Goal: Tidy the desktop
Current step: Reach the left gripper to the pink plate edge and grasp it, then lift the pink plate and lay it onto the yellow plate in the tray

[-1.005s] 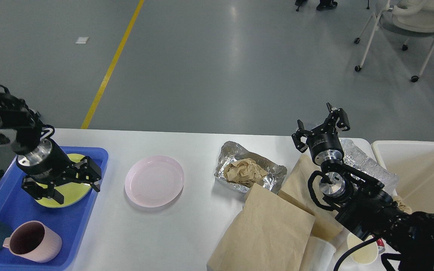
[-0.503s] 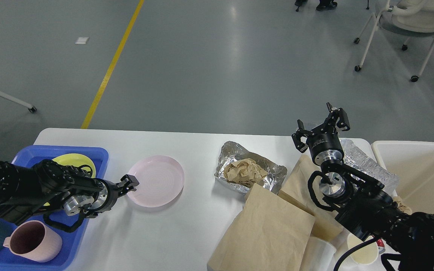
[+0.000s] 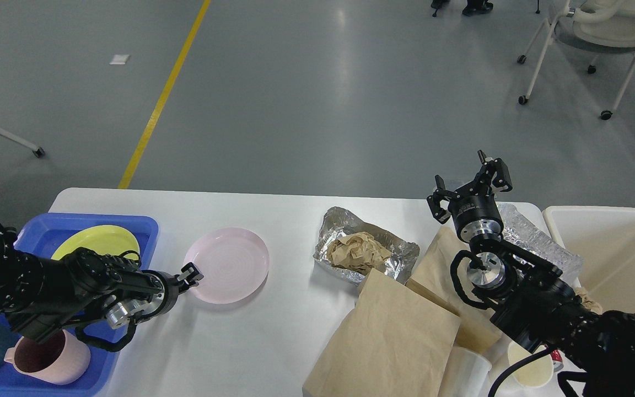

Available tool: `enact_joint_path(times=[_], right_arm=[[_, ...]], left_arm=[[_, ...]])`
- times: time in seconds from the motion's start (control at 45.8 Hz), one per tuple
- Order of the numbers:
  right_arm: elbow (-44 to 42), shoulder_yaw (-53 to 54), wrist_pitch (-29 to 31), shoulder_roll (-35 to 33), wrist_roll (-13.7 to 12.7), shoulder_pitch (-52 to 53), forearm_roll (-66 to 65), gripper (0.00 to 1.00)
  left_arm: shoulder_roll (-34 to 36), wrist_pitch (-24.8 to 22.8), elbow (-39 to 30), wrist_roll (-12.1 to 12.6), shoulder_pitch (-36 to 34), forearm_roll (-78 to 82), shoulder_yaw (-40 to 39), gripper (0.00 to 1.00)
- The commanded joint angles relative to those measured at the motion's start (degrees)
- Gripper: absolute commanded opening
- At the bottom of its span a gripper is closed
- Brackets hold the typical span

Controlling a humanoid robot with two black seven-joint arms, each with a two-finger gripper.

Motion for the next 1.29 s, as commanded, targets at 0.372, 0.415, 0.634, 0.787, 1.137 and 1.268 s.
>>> enact_joint_path(times=[0.372,0.415,0.634,0.787,1.137,1.268], right_arm=[[0.0,0.0,0.0,-0.1,0.0,0.0,0.0,1.0],[0.0,0.0,0.0,0.0,0.0,0.0,0.0,1.0],[0.1,0.0,0.1,0.0,0.0,0.0,0.0,1.0],[0.0,0.0,0.0,0.0,0.0,0.0,0.0,1.0],[0.0,0.0,0.0,0.0,0.0,0.0,0.0,1.0],[0.1,0.0,0.0,0.0,0.0,0.0,0.0,1.0]], left_arm=[[-2.6,6.7,4.0,-0.2,4.3,0.1,-3.8,0.48],[-2.7,7.2,4.2,-0.2,4.6,0.1,-3.8,0.45],[-2.7,7.5,4.6,-0.2,4.9,0.1,-3.8,0.19],[-2.8,7.9,4.9,0.0,5.0,0.1,-3.8,0.14],[-2.9,9.6,4.8,0.1,5.1,0.1,-3.8,0.02],[-3.2,9.6,4.7,0.2,5.2,0.1,-3.8,0.0]])
